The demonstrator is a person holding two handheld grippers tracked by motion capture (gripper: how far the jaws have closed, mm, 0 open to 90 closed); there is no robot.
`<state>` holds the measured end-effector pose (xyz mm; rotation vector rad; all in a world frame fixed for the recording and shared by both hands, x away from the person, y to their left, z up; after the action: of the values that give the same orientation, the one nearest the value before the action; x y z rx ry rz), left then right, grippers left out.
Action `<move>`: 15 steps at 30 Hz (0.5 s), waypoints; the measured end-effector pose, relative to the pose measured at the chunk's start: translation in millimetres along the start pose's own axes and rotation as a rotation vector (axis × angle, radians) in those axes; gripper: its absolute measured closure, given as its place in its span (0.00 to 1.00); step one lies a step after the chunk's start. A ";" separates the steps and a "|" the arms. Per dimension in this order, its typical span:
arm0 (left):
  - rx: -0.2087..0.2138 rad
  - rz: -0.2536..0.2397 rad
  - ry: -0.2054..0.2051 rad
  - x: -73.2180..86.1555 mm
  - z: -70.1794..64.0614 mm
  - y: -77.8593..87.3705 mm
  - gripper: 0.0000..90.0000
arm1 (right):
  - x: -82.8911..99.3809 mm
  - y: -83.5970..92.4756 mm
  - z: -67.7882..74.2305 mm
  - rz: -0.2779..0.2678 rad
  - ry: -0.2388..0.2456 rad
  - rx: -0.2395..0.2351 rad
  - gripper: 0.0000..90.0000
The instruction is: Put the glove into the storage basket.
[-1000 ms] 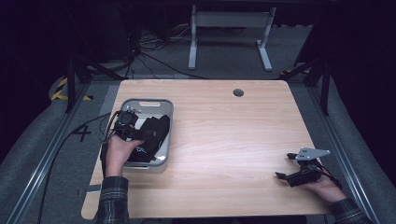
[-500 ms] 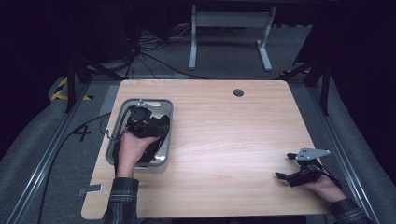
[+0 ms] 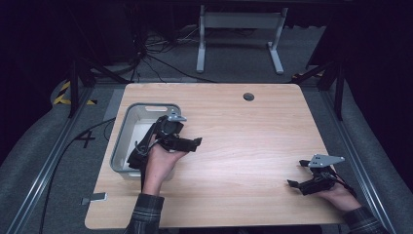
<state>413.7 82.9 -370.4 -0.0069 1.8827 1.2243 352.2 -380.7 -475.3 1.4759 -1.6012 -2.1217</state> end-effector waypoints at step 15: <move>0.020 0.031 -0.114 19.5 -59.8 -51.6 0.13 | 0.0 0.0 0.0 0.000 0.000 0.000 0.05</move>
<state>384.7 19.9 -412.9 0.1008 1.8022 1.2013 352.2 -380.7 -475.3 1.4756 -1.6012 -2.1218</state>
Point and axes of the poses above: each handheld gripper's, and its own axes: y roughly backward along the jaws, x roughly out of its underside, z roughly to its left, the point moved 1 cm from there along -y, roughly forward along the jaws, and after that the axes turned 7 degrees about z, right-handed, at the moved point
